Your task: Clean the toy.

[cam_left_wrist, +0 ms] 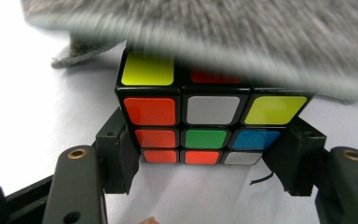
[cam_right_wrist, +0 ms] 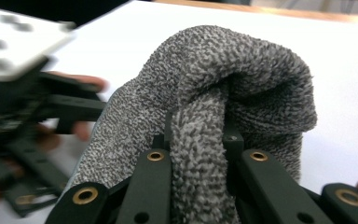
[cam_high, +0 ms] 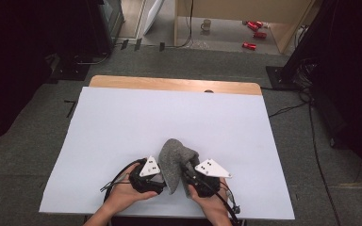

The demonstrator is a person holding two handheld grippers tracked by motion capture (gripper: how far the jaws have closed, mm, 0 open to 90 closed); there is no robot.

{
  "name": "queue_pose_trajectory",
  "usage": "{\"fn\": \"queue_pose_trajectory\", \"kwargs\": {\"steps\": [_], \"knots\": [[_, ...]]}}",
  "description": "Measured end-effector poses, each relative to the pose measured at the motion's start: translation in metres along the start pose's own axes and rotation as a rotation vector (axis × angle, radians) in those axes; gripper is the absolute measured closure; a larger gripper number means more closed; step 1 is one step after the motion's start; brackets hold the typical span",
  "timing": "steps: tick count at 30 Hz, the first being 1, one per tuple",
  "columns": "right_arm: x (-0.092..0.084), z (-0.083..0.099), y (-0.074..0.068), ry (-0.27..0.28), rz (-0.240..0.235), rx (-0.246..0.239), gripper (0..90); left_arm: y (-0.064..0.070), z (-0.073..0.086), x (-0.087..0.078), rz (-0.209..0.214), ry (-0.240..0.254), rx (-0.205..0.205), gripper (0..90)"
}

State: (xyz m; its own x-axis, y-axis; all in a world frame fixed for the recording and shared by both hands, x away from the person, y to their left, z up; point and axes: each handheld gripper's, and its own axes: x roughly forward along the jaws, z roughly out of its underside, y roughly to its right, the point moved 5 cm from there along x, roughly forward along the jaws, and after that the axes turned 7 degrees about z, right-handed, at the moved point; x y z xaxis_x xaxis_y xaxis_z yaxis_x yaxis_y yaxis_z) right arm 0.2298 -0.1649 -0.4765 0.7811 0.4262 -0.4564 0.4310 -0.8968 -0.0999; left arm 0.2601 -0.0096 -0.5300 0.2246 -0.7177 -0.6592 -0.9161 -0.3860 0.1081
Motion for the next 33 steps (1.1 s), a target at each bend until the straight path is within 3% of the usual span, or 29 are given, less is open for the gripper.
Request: {"fn": "queue_pose_trajectory", "kwargs": {"steps": [3,5,9,15,20,28,33], "knots": [[0.005,0.005,-0.011,-0.022,-0.003,-0.040,80.3,0.000,0.000,0.000,-0.004,0.001,0.002,34.9],[0.007,0.007,-0.009,-0.029,0.006,-0.037,80.1,0.000,0.001,-0.001,-0.005,0.001,0.003,34.9],[0.009,0.007,0.009,-0.047,0.064,0.004,80.5,-0.001,0.001,-0.002,0.001,0.004,-0.003,34.9],[0.002,0.004,0.051,-0.033,0.180,0.073,80.6,-0.006,0.002,-0.006,0.000,0.023,-0.018,34.9],[-0.004,0.004,0.072,-0.023,0.255,0.086,80.5,-0.008,0.003,-0.006,-0.005,0.029,-0.025,34.9],[0.000,0.014,0.084,-0.071,0.290,0.091,80.4,-0.007,0.003,-0.005,-0.019,0.004,-0.005,34.8],[0.001,0.017,0.092,-0.081,0.315,0.103,80.2,-0.008,0.004,-0.006,-0.020,0.012,-0.024,34.3]]}}
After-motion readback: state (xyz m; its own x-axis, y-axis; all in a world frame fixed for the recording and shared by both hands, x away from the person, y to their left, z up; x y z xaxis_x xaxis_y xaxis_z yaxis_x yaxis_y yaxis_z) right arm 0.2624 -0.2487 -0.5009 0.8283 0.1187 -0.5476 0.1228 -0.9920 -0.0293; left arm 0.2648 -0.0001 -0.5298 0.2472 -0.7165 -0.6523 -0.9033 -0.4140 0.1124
